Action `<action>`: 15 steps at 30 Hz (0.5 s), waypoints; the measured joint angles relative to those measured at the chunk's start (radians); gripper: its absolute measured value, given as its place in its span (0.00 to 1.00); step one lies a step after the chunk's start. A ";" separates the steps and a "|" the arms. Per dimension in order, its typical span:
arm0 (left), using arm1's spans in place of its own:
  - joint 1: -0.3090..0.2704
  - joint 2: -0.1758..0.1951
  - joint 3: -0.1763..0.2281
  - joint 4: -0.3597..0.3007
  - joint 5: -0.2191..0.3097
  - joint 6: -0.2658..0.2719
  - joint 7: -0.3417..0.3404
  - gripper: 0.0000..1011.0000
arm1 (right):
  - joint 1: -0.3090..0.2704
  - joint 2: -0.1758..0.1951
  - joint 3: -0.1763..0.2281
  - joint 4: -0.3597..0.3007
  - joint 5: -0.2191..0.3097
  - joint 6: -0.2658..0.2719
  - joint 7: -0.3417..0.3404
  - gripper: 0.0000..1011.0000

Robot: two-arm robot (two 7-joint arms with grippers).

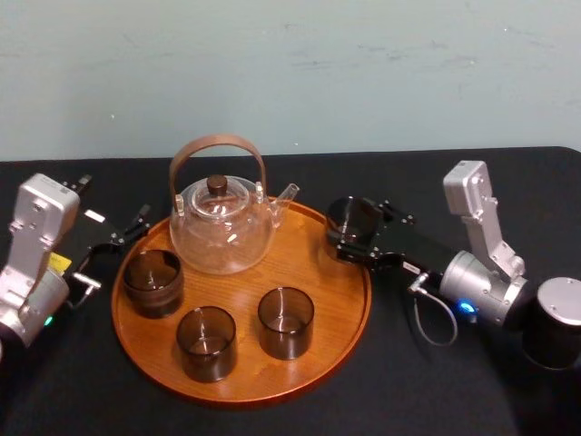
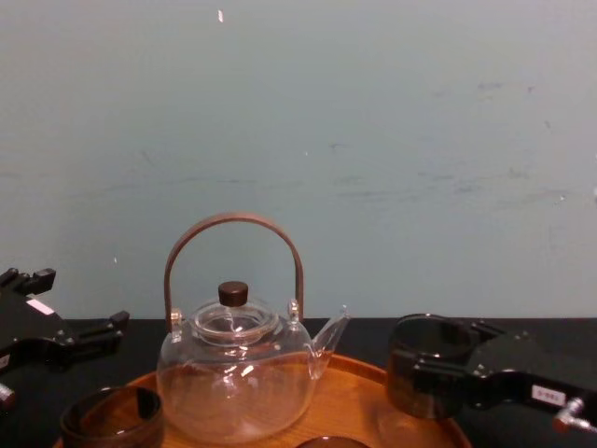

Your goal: Pick up the glass from the table and place it on the tray.

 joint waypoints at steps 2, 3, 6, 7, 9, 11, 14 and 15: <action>0.000 0.000 0.000 0.000 0.000 0.000 0.000 0.99 | 0.008 -0.006 -0.006 0.011 0.000 -0.003 0.004 0.89; 0.000 0.000 0.000 0.000 0.000 0.000 0.000 0.99 | 0.016 -0.013 -0.012 0.023 0.000 -0.006 0.009 0.89; 0.000 0.000 0.000 0.000 0.000 0.000 0.000 0.99 | 0.029 -0.024 -0.022 0.044 -0.003 -0.009 0.015 0.89; 0.000 0.000 0.000 0.000 0.000 0.000 0.000 0.99 | 0.031 -0.026 -0.024 0.048 -0.003 -0.010 0.017 0.89; 0.000 0.000 0.000 0.000 0.000 0.000 0.000 0.99 | 0.038 -0.033 -0.032 0.064 -0.004 -0.012 0.022 0.89; 0.000 0.000 0.000 0.000 0.000 0.000 0.000 0.99 | 0.042 -0.036 -0.035 0.072 -0.005 -0.013 0.023 0.89; 0.000 0.000 0.000 0.000 0.000 0.000 0.000 0.99 | 0.047 -0.040 -0.038 0.085 -0.005 -0.016 0.026 0.89; 0.000 0.000 0.000 0.000 0.000 0.000 0.000 0.99 | 0.049 -0.042 -0.040 0.093 -0.005 -0.018 0.028 0.89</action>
